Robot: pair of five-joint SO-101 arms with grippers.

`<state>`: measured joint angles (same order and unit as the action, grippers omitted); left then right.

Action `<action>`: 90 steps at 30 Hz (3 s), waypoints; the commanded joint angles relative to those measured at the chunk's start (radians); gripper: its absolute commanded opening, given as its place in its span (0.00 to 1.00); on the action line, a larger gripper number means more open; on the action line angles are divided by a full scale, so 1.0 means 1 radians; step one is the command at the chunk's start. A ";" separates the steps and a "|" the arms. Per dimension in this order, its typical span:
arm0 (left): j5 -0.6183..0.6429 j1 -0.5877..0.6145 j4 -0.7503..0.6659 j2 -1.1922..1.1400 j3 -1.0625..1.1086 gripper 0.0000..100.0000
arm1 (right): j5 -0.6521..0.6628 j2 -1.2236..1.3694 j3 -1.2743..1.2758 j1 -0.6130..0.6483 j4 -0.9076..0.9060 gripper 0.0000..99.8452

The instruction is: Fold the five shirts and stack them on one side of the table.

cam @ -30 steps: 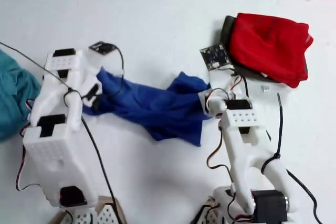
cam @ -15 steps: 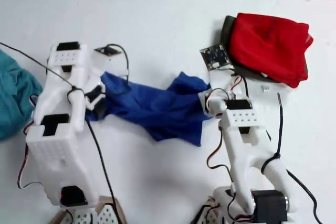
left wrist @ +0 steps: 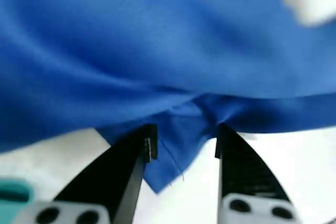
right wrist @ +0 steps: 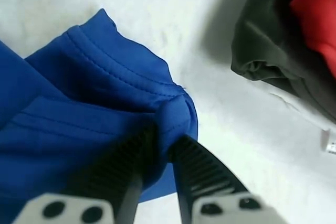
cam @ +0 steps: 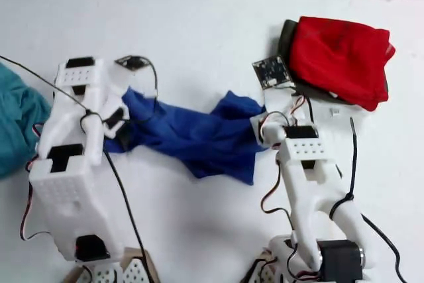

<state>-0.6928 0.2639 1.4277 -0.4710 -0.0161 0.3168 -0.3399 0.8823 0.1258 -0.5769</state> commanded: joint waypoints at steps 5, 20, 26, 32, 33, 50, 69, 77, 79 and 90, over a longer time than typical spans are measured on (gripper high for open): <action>-0.038 0.009 -0.118 0.041 0.101 0.21 | 0.008 -0.008 -0.031 -0.002 -0.005 0.02; -0.008 0.012 0.114 -0.095 -0.147 0.21 | 0.008 -0.008 -0.031 -0.002 -0.005 0.02; -0.012 0.012 0.244 0.000 -0.262 0.21 | 0.008 -0.008 -0.031 -0.002 -0.005 0.02; -0.058 0.015 0.322 0.040 -0.262 0.21 | 0.009 -0.008 -0.031 -0.002 -0.005 0.02; -0.064 0.021 0.319 0.040 -0.262 0.21 | 0.009 -0.008 -0.031 -0.002 -0.005 0.02; -0.100 0.094 0.058 0.046 -0.027 0.20 | 0.009 -0.008 -0.031 -0.002 -0.005 0.02; -0.092 0.032 -0.255 0.035 0.099 0.21 | 0.009 -0.008 -0.029 -0.002 -0.005 0.02; -0.100 0.028 -0.242 0.035 0.097 0.19 | 0.009 -0.008 -0.029 -0.002 -0.005 0.02; -0.100 0.017 -0.227 0.035 0.091 0.09 | 0.009 -0.008 -0.029 -0.002 -0.005 0.02; -0.092 -0.005 -0.084 0.089 0.019 0.02 | 0.009 -0.010 -0.020 -0.002 -0.005 0.02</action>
<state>-0.7925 0.2700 1.2804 -0.4342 0.0698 0.3168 -0.3399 0.8823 0.1258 -0.5785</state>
